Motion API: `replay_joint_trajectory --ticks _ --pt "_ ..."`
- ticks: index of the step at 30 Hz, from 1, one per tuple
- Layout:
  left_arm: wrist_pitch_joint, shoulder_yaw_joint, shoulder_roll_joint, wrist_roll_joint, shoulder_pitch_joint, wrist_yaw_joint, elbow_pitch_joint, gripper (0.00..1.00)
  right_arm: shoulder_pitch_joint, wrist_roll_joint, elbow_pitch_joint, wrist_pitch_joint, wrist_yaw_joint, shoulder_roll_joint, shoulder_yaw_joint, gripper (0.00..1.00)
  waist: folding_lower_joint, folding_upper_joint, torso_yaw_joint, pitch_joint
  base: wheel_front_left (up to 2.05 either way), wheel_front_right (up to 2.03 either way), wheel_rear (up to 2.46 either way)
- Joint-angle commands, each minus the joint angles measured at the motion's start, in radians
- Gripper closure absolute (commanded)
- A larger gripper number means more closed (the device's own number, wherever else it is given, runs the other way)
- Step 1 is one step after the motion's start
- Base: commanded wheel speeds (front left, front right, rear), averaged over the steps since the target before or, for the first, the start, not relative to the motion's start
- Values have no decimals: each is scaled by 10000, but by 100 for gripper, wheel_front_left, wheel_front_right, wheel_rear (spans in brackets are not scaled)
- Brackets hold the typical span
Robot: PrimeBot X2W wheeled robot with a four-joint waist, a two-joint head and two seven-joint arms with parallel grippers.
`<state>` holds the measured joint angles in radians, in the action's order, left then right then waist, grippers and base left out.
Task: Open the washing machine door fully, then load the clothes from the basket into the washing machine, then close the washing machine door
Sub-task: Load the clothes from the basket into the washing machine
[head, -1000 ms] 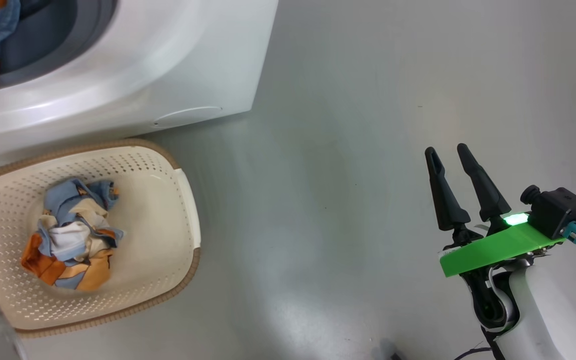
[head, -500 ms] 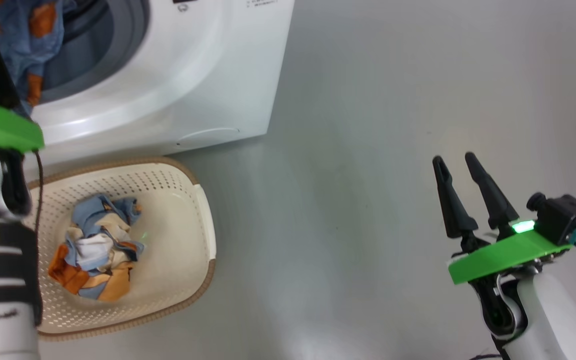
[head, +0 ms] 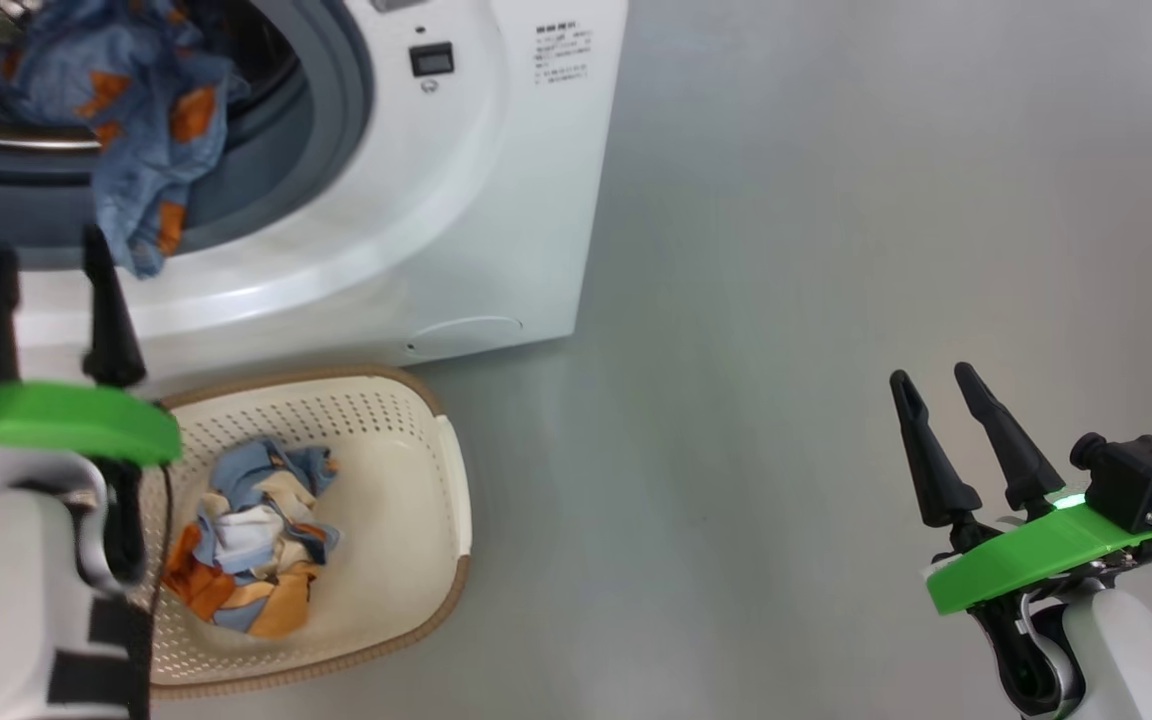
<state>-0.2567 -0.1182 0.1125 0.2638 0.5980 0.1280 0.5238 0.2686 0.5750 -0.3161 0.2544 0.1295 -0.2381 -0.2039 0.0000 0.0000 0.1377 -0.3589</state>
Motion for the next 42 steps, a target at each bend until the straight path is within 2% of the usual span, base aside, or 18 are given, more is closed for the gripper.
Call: replay_joint_trajectory --ticks 1,18,42 --pt "-51 -214 318 -129 -287 26 -329 0 -233 107 193 74 12 -174 -201 0 0 0 -201 318 0 0 0" --pt "-51 -204 -65 -388 -3197 27 -1597 0 -1197 257 116 74 12 -623 -145 0 0 0 -820 1645 0 0 0" --pt "-51 -194 -183 -310 -5737 27 -2667 0 -2288 461 23 74 12 -952 -175 0 0 0 -1181 2983 0 0 0"
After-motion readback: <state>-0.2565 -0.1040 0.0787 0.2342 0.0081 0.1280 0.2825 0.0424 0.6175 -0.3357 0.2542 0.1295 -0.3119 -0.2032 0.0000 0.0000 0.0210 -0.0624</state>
